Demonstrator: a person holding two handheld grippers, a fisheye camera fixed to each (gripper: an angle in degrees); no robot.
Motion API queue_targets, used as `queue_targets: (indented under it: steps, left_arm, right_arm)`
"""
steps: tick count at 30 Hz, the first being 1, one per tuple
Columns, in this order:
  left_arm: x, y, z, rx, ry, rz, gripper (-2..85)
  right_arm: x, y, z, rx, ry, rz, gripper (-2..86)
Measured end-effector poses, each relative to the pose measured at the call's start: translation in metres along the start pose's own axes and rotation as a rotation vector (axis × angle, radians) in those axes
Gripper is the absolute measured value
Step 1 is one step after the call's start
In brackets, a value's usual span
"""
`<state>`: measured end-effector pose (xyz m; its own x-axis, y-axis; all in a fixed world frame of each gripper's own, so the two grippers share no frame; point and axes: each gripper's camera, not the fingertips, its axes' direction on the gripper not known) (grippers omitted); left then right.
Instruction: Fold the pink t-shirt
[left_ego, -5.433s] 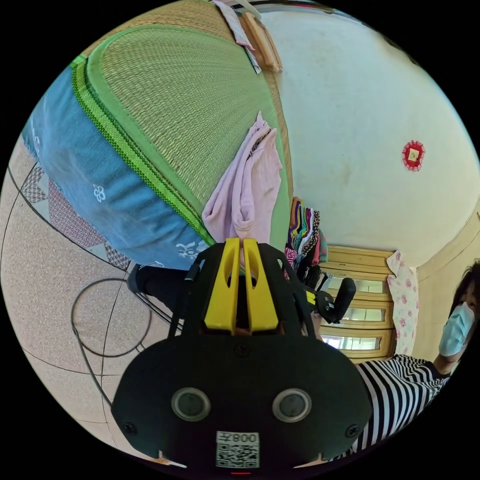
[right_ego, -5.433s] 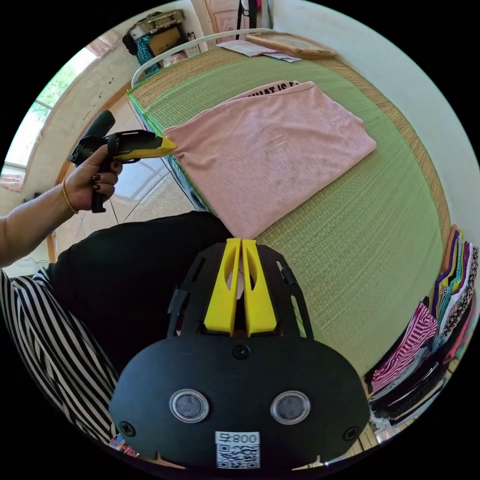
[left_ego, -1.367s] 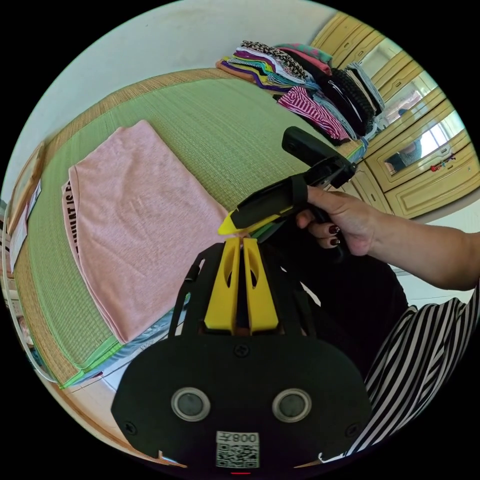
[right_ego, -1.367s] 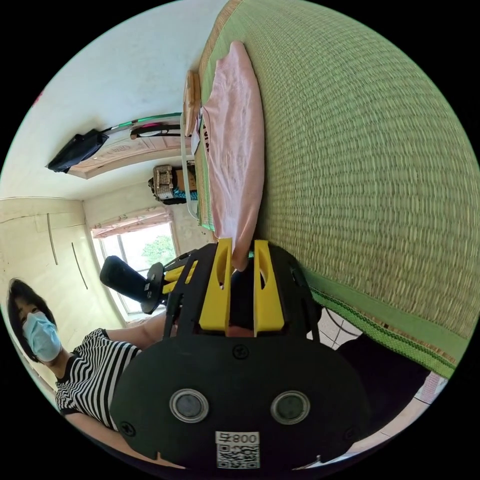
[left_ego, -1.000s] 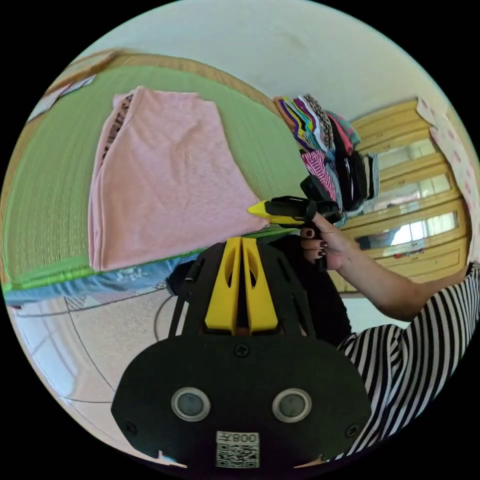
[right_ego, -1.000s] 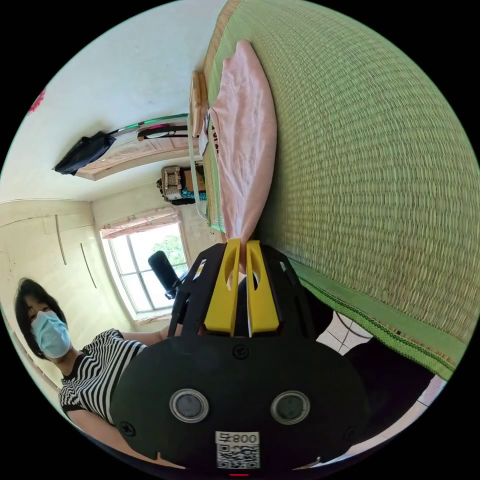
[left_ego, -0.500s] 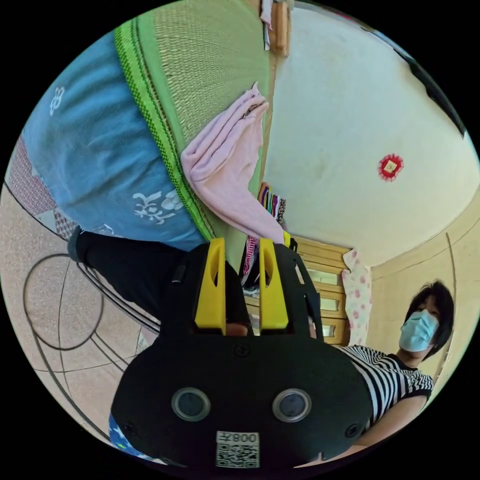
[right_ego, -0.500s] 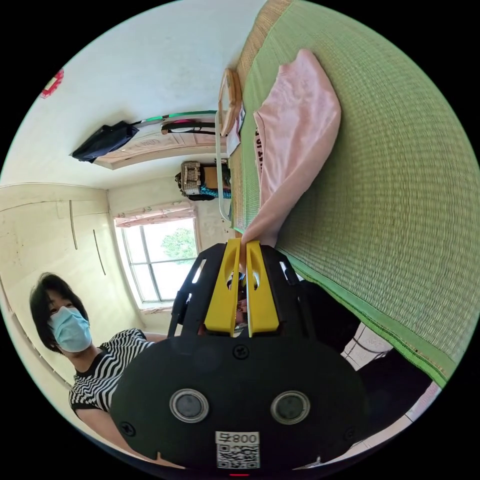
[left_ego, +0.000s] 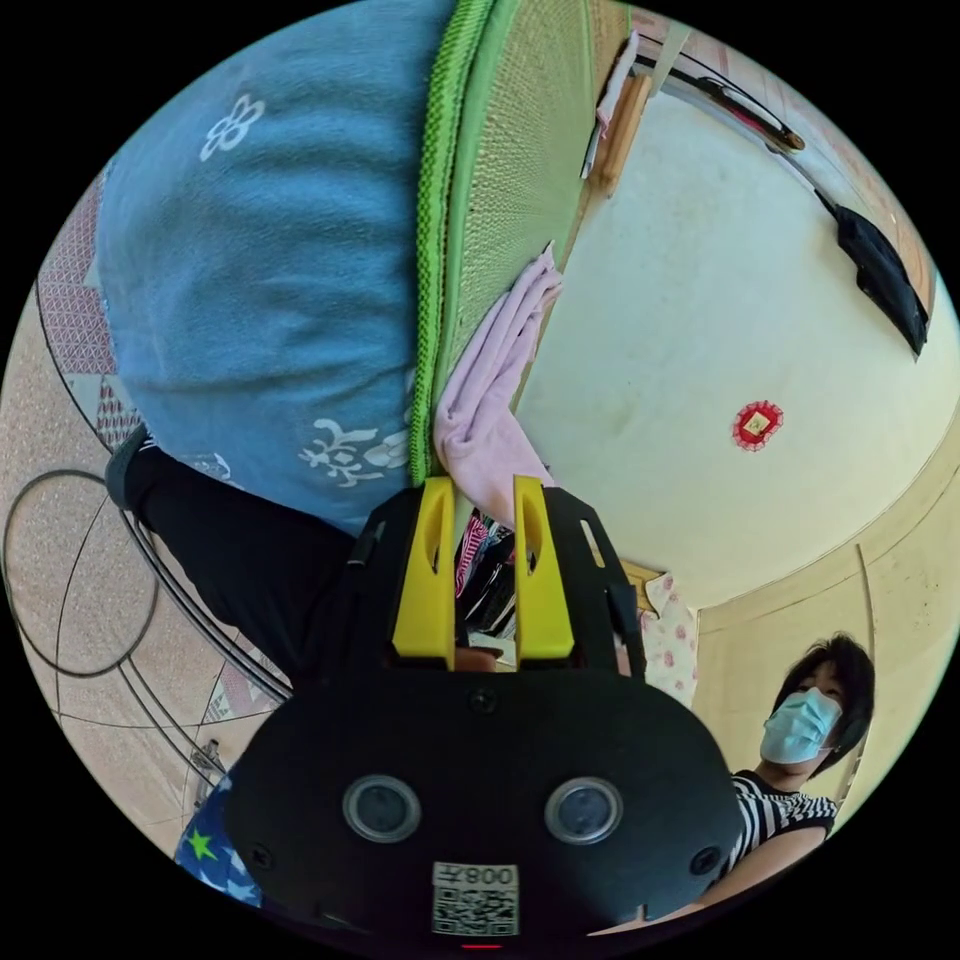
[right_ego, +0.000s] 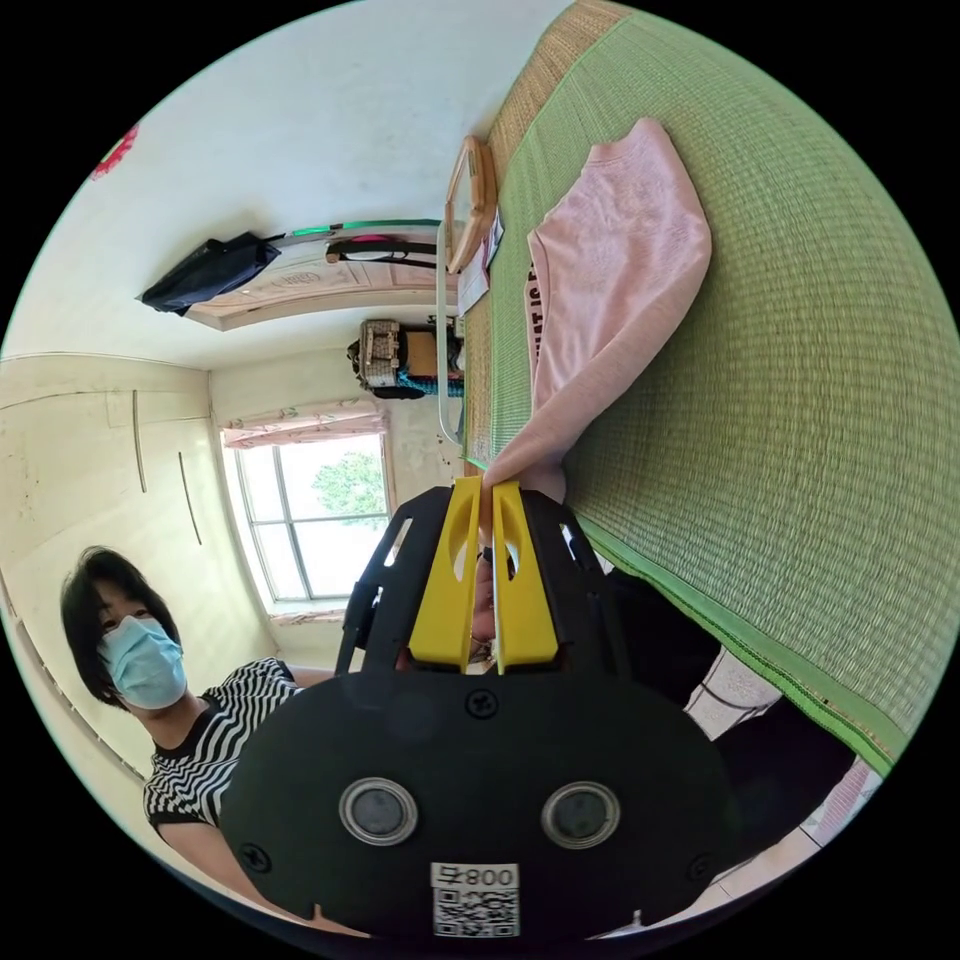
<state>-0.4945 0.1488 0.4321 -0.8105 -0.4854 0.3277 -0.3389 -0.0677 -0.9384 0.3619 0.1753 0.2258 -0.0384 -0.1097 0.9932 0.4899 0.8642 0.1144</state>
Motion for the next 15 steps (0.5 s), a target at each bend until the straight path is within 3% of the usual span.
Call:
queue_targets:
  steps: [15]
  left_arm:
    - [0.018,-0.002,-0.027,0.102,-0.054,0.026,4.4]
  right_arm:
    - [-0.013,0.053,-0.005,0.012,-0.003,0.045,1.4]
